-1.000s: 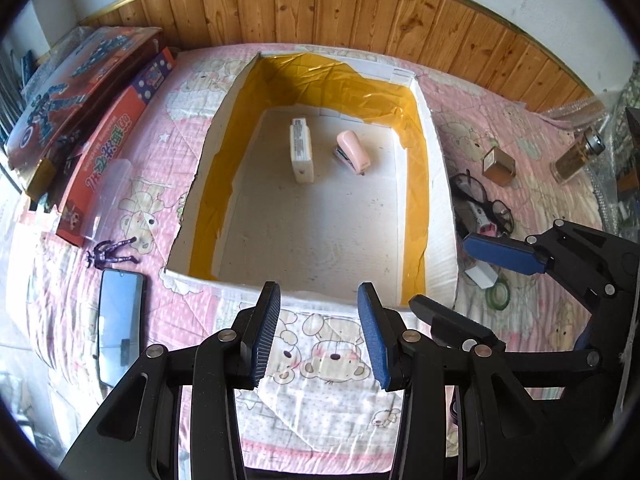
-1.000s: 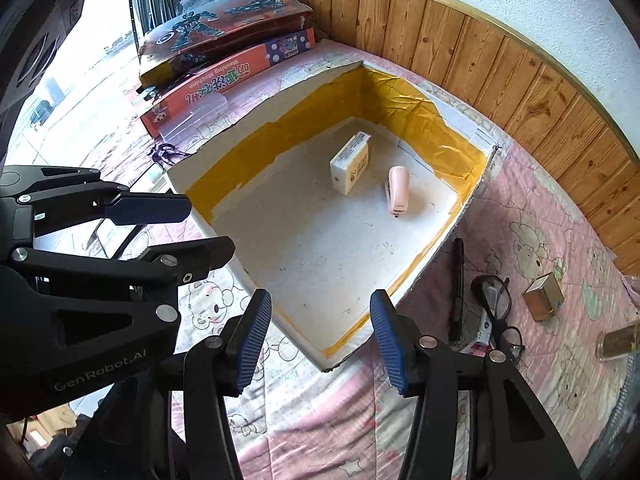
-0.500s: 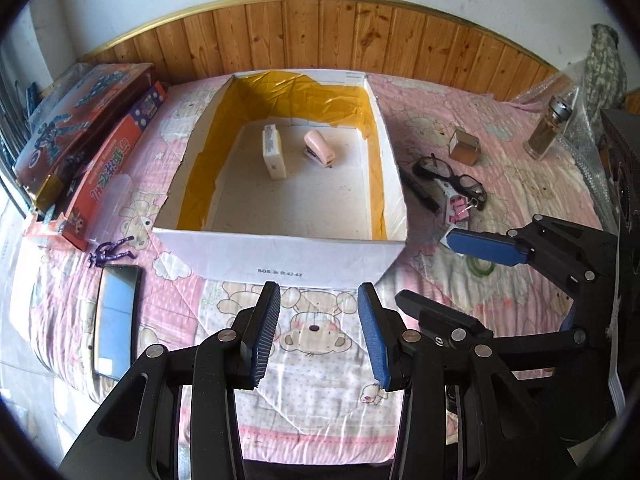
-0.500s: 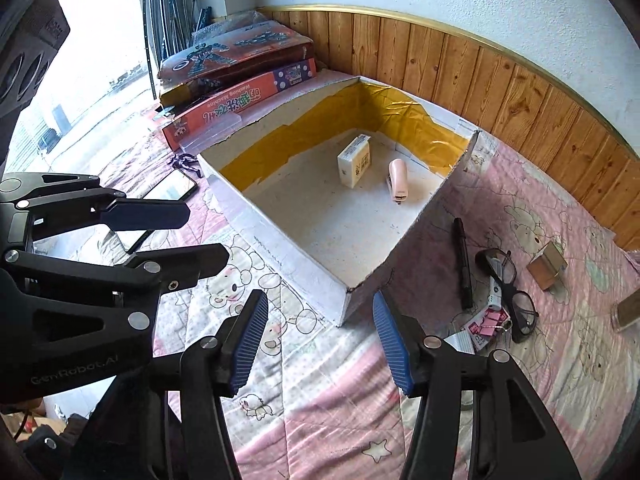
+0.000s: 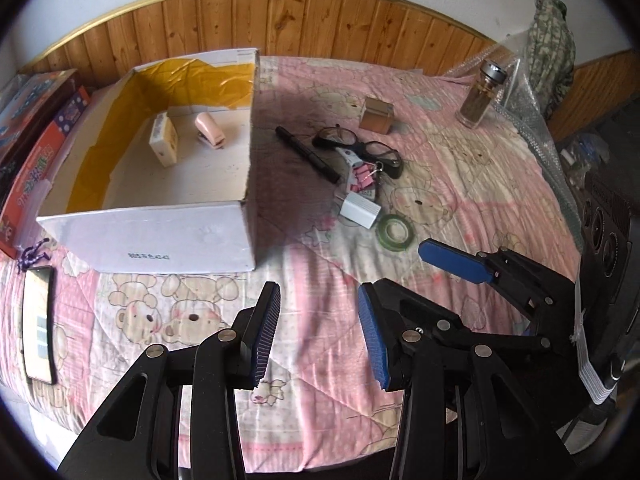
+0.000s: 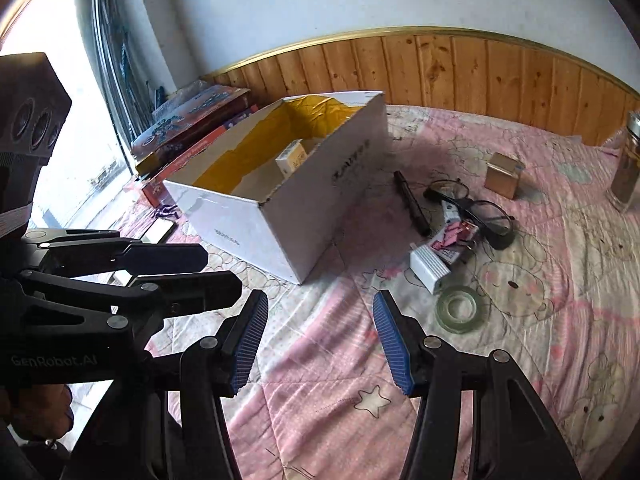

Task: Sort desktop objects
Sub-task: 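Move both grippers back toward the remaining items beside the box, then grasp the white charger with the left gripper while the right gripper grasps pink binder clips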

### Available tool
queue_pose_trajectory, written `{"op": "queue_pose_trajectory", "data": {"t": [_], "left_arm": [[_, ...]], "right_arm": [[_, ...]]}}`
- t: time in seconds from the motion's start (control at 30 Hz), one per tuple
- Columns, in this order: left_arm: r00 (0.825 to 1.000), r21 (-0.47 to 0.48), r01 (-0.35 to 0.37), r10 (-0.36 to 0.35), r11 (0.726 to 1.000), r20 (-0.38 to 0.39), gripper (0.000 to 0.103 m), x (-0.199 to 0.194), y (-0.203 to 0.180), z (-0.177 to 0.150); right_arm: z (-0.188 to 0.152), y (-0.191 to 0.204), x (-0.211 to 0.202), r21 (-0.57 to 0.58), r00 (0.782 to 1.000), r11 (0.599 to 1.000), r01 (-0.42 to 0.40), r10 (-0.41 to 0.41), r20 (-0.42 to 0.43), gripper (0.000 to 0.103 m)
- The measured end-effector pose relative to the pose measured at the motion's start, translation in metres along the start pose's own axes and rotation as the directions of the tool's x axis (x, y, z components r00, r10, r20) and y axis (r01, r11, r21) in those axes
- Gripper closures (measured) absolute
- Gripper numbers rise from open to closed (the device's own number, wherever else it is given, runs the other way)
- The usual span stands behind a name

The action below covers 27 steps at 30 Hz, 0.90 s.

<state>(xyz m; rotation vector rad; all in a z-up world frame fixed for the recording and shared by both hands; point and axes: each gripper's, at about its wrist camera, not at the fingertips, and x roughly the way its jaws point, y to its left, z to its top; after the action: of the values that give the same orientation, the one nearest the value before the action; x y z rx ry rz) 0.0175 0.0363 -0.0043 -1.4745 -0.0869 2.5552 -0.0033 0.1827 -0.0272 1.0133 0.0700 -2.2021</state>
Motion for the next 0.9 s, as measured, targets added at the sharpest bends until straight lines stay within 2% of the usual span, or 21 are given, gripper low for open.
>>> {"op": "queue_pose_trajectory", "data": {"t": [0.23, 0.33, 0.47, 0.57, 0.67, 0.8, 0.9], "left_arm": [[0.998, -0.064, 0.026, -0.029, 0.998, -0.051, 0.061, 0.039, -0.014, 0.016], [0.997, -0.094, 0.039, -0.045, 0.995, -0.057, 0.061, 0.049, -0.016, 0.025], [0.995, -0.121, 0.049, -0.059, 0.991, -0.078, 0.061, 0.063, -0.016, 0.033], [0.993, -0.149, 0.052, -0.067, 0.987, -0.094, 0.061, 0.078, -0.016, 0.039], [0.990, -0.173, 0.050, -0.072, 0.984, -0.122, 0.061, 0.099, -0.019, 0.043], [0.985, -0.188, 0.046, -0.075, 0.981, -0.154, 0.060, 0.124, -0.025, 0.045], [0.987, -0.215, 0.042, -0.074, 0.976, -0.141, 0.060, 0.135, -0.025, 0.051]], "right_arm": [[-0.008, -0.077, 0.018, 0.194, 0.996, 0.977, 0.086, -0.080, -0.038, 0.047], [-0.002, -0.095, 0.031, 0.237, 0.998, 0.969, 0.066, -0.058, -0.040, 0.047], [0.013, -0.098, 0.054, 0.185, 0.998, 0.982, 0.045, -0.035, -0.053, 0.047], [0.025, -0.124, 0.059, 0.278, 0.999, 0.960, 0.016, -0.007, -0.033, 0.047], [0.037, -0.144, 0.073, 0.339, 0.998, 0.941, 0.008, 0.012, -0.057, 0.052], [0.061, -0.144, 0.087, 0.281, 0.998, 0.960, -0.007, 0.025, -0.058, 0.056], [0.074, -0.135, 0.108, 0.173, 0.993, 0.985, 0.027, -0.006, -0.117, 0.062]]}}
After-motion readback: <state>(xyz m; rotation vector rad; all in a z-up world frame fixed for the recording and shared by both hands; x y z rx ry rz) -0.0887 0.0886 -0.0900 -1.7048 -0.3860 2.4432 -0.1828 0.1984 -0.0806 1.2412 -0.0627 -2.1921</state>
